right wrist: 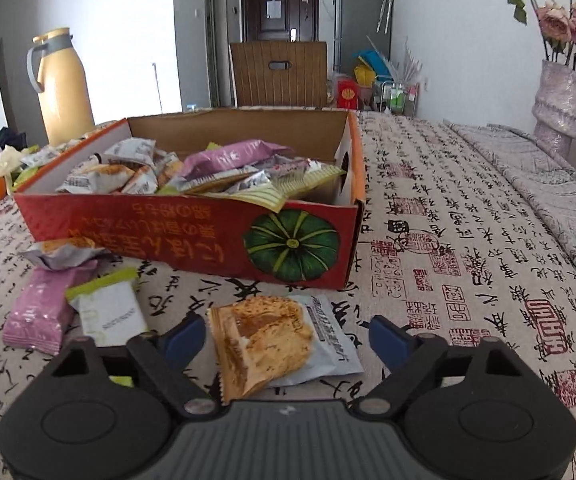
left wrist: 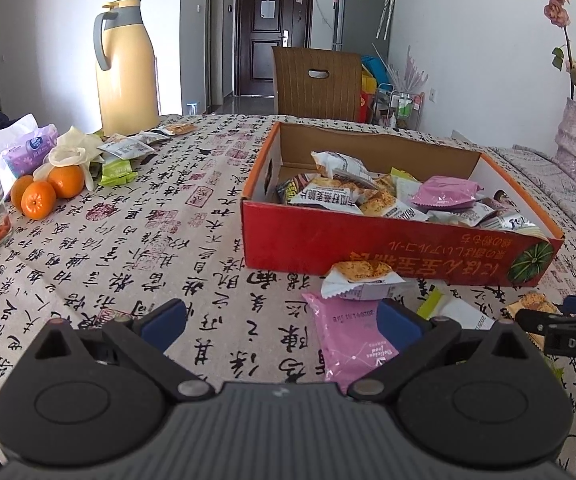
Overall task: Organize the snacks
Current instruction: 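Withdraw both tools and move the right gripper onto the cookie packet, then grasp the pink packet with the left gripper while the right gripper holds the cookie packet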
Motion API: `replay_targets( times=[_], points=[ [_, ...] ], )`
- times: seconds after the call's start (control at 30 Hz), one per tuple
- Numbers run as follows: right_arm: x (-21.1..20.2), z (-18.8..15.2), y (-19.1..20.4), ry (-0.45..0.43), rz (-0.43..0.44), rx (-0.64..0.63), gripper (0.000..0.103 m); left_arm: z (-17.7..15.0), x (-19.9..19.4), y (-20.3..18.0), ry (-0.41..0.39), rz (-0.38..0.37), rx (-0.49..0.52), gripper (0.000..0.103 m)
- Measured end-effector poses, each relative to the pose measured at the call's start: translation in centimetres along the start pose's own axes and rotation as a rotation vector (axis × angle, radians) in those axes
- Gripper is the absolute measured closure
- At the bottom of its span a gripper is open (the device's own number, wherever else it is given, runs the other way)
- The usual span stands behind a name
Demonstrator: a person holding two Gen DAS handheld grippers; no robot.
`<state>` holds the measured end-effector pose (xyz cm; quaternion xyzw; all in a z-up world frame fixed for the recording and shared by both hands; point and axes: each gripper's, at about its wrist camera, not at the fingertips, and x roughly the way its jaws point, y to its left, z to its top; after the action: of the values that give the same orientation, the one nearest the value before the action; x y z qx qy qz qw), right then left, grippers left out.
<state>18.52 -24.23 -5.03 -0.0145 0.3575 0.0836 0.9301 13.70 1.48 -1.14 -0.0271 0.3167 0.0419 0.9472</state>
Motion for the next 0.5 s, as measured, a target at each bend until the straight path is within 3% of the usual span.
replay_targets(
  times=[0.2,0.33,0.5],
  points=[
    [1.0,-0.3,-0.1,0.031,0.026,-0.008,0.024,0.0,0.5,-0.6,0.019,0.004,0.008,0.000],
    [0.8,-0.4,0.0,0.010,0.021,-0.021,0.042,0.0,1.0,-1.3,0.043,0.011,0.012,0.000],
    [-0.1,-0.7,0.2,-0.033,0.008,-0.043,0.054,-0.1,1.8,-2.5,0.074,0.013,0.026,0.000]
  ],
)
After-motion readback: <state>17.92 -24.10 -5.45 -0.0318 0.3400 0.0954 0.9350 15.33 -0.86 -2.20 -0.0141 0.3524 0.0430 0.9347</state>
